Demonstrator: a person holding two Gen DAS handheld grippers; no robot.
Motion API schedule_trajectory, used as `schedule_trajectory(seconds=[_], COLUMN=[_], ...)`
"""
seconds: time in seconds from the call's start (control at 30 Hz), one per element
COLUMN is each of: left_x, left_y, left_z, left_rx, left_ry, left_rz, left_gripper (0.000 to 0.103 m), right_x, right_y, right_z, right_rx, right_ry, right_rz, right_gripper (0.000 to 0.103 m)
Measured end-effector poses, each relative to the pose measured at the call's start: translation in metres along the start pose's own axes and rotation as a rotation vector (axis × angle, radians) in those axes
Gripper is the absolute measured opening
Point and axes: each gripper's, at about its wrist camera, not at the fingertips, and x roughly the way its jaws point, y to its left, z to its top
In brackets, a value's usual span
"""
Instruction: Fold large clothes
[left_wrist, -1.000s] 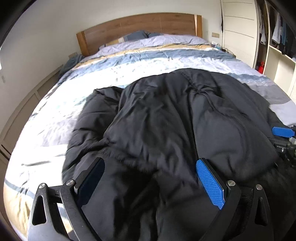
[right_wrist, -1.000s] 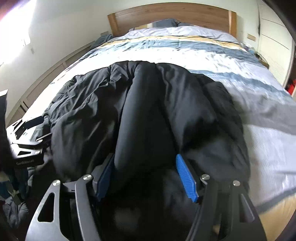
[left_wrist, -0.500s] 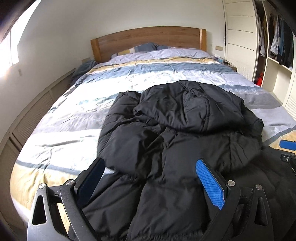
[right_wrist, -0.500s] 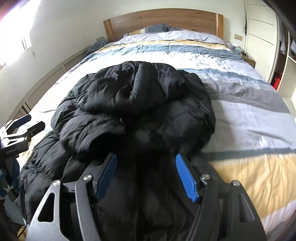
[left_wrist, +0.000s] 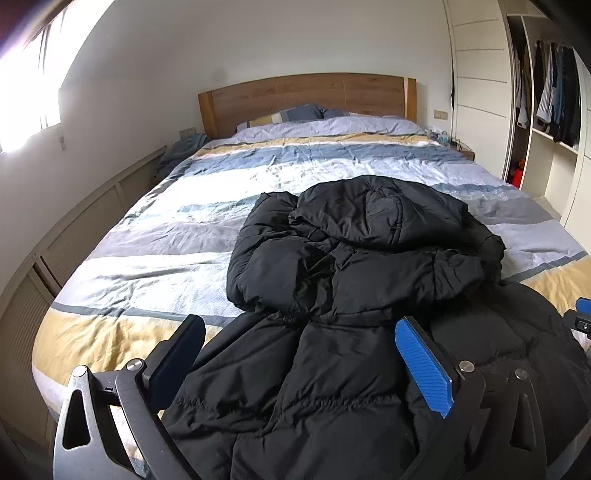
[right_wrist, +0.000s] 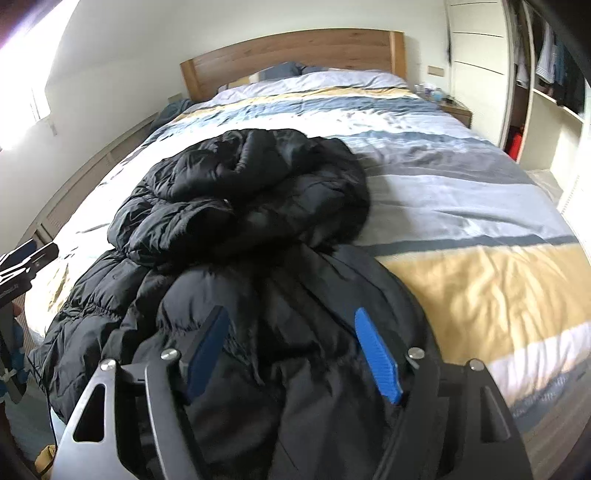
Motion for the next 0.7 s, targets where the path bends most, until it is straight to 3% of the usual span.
schedule_trajectory(seconds=[0.7], left_x=[-0.04], left_y=[0.046], left_z=[-0.047], left_rx=[-0.106], left_ry=[0.005], left_rz=[0.073], left_gripper=[0.102], right_x=[-0.052], right_y=[-0.067], right_z=[-0.045], right_rx=[0.134], right_ry=[-0.036], right_rz=[-0.068], right_gripper=[0.073])
